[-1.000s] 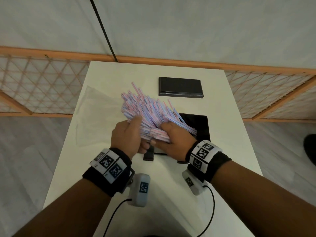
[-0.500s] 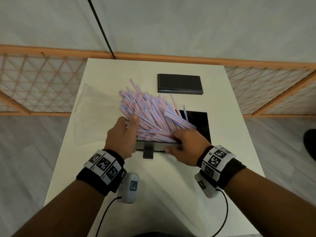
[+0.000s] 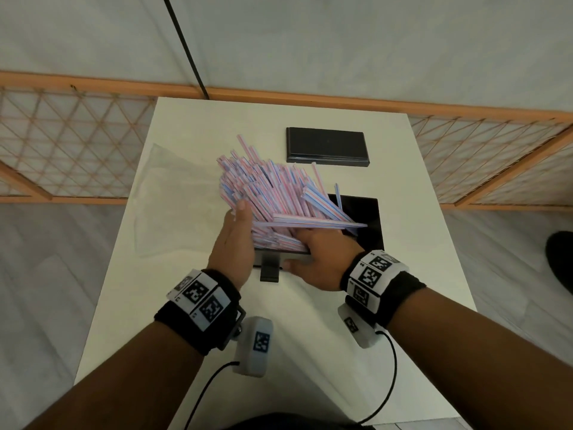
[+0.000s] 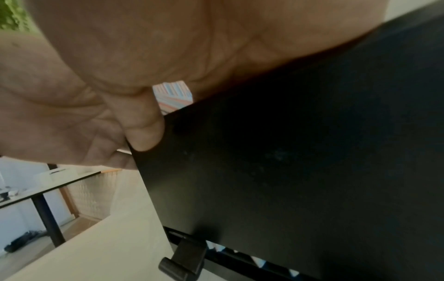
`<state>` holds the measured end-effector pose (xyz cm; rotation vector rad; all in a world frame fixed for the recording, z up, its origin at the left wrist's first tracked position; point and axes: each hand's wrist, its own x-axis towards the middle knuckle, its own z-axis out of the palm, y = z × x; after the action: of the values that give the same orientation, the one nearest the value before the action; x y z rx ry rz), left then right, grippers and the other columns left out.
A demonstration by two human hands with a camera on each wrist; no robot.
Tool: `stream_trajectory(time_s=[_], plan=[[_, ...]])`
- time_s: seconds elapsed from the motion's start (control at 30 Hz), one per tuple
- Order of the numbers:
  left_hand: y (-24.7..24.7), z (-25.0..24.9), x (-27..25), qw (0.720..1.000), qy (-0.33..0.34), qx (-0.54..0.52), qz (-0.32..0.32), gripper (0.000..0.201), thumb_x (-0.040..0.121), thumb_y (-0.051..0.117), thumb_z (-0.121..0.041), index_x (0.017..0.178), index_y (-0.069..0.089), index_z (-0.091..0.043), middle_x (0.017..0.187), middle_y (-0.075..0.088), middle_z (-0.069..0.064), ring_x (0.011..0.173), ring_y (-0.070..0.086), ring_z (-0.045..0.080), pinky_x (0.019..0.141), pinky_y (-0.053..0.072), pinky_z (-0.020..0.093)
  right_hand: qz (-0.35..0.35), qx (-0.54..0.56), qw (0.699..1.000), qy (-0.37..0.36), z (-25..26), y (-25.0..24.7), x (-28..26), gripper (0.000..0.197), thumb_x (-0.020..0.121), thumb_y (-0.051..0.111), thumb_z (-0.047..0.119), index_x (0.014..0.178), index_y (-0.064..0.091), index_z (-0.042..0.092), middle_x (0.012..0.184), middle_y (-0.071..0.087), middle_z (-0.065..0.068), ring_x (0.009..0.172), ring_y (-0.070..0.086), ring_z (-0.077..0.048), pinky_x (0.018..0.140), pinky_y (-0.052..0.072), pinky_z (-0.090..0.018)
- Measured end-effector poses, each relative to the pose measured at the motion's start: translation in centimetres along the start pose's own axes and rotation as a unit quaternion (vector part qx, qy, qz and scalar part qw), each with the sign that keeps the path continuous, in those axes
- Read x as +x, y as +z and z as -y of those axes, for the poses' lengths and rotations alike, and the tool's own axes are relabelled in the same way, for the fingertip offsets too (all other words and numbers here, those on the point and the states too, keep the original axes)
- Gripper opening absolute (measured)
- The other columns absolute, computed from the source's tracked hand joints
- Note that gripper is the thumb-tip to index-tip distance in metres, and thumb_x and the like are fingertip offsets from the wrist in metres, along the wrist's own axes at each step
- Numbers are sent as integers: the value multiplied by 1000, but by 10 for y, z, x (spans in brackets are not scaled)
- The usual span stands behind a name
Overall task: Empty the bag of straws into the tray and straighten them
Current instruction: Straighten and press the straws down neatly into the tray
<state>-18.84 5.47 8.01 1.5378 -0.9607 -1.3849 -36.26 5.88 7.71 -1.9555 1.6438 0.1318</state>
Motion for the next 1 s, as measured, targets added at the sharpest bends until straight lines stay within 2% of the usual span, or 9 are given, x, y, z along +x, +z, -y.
stream_trajectory(time_s=[0.1,0.23,0.33,0.43,0.5,0.63,0.8,0.93,1.0], plan=[[0,-3,4,996,1,-61,-71,64,87,38,-70,128,52,-21,104,60,-11,96,57,9,91,41,30,18,-6,1000,11,0,-3,2,69,80,45,72,137,48,35,134,57,4,123,54,-24,100,48,-42],[1,-5,0,995,58,-6,-81,46,101,32,-56,118,46,-15,83,48,-11,63,48,-10,70,38,26,45,-42,998,20,5,-3,1,80,72,38,82,140,41,40,134,60,4,122,56,-27,98,50,-45],[1,-3,-2,995,76,16,-70,67,94,32,-64,133,47,-12,106,61,-8,97,59,5,90,42,31,62,-29,997,20,7,-7,3,72,77,45,77,135,49,34,130,61,3,120,57,-26,98,50,-41],[2,-3,-3,996,73,7,-55,85,79,33,-79,144,43,-24,137,60,0,127,56,21,111,42,44,66,-31,997,34,6,-12,5,46,85,53,69,102,56,27,101,59,2,105,60,-26,84,47,-31],[3,-4,-5,995,82,2,-50,79,84,34,-73,143,43,-23,136,61,2,126,57,22,110,43,45,84,-16,996,31,10,-17,5,47,85,55,69,107,57,27,103,60,1,107,60,-25,83,45,-29],[1,-7,-6,990,119,-15,-72,63,91,38,-55,130,49,-7,112,63,15,95,61,23,88,47,33,151,-15,988,4,21,-41,3,76,87,51,72,148,41,29,146,51,1,132,47,-21,101,36,-26],[-6,-10,-1,987,115,-9,-113,60,90,41,-38,146,39,-16,129,61,16,114,60,30,101,46,45,208,-37,977,25,25,-57,12,77,89,49,71,150,39,27,153,43,3,139,40,-18,111,29,-30],[-11,-2,1,981,163,70,-78,52,93,35,-36,128,57,-4,105,64,28,86,63,33,78,48,43,216,-58,974,23,31,-57,17,73,90,49,69,148,43,24,151,44,2,137,41,-19,109,29,-30],[-11,6,1,985,145,74,-51,58,94,34,-48,135,56,-13,108,67,22,98,62,41,86,50,49,215,-71,974,20,32,-54,18,71,90,48,69,145,46,24,149,46,2,135,43,-20,107,31,-31]])
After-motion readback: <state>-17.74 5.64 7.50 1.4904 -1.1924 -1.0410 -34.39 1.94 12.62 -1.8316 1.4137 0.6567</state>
